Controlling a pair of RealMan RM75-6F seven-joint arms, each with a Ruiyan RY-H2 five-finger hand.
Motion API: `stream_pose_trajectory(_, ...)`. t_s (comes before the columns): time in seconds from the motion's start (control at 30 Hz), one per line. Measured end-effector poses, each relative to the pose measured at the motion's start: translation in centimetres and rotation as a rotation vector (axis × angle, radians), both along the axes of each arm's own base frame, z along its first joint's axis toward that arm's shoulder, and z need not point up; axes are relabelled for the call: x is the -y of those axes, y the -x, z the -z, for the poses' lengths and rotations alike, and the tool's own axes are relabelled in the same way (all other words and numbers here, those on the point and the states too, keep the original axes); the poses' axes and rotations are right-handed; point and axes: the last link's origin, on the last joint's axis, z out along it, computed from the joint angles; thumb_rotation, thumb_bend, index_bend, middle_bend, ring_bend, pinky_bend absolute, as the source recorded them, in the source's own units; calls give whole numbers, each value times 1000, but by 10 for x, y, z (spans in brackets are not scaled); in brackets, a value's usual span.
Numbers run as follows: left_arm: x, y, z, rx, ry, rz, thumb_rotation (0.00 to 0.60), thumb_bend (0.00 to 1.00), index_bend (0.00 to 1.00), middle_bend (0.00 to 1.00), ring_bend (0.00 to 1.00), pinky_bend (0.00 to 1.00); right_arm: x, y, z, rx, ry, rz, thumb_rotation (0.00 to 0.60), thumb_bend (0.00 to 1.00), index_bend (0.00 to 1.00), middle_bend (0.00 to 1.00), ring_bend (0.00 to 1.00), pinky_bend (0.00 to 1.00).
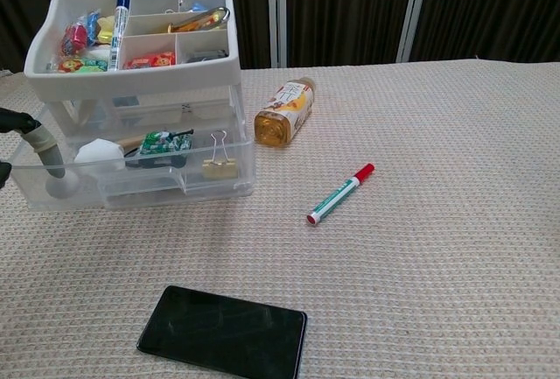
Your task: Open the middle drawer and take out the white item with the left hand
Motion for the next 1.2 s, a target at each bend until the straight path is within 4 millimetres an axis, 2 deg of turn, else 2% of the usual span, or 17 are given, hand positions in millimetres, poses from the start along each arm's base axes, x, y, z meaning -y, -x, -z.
stream_pose_trajectory(0.17,-3,2,-2,6,-18,-6,600,734,275,815,839,664,0,0,0,-1,1,0,600,20,0,0,0,0)
stream_pose_trajectory(0.33,-6,4,-5,3,-41,-11,600,723,240,815,839,663,0,0,1,-3,-4,1,600,19,0,0,0,0)
stream_pose_trajectory(0.63,-7,4,-11,-13,-83,-8,600,436,228,815,839,663,0,0,3,-6,-6,0,600,20,0,0,0,0)
stream_pose_trajectory(0.77,-8,0,-20,-6,-118,7,600,269,230,815,839,663,0,0,3,-6,-6,-1,600,20,0,0,0,0)
stream_pose_trajectory(0.93,-11,-5,-31,-45,-174,36,600,190,215,815,839,665,0,0,4,-7,-9,-1,600,20,0,0,0,0)
stream_pose_trajectory(1.03,-15,-11,-37,-105,-220,69,600,166,241,840,849,701,0,0,4,-9,-12,-1,600,20,0,0,0,0)
stream_pose_trajectory(1.2,-29,-25,-46,-199,-281,99,600,132,364,933,915,787,-1,0,4,-7,-12,-3,600,20,0,0,0,0)
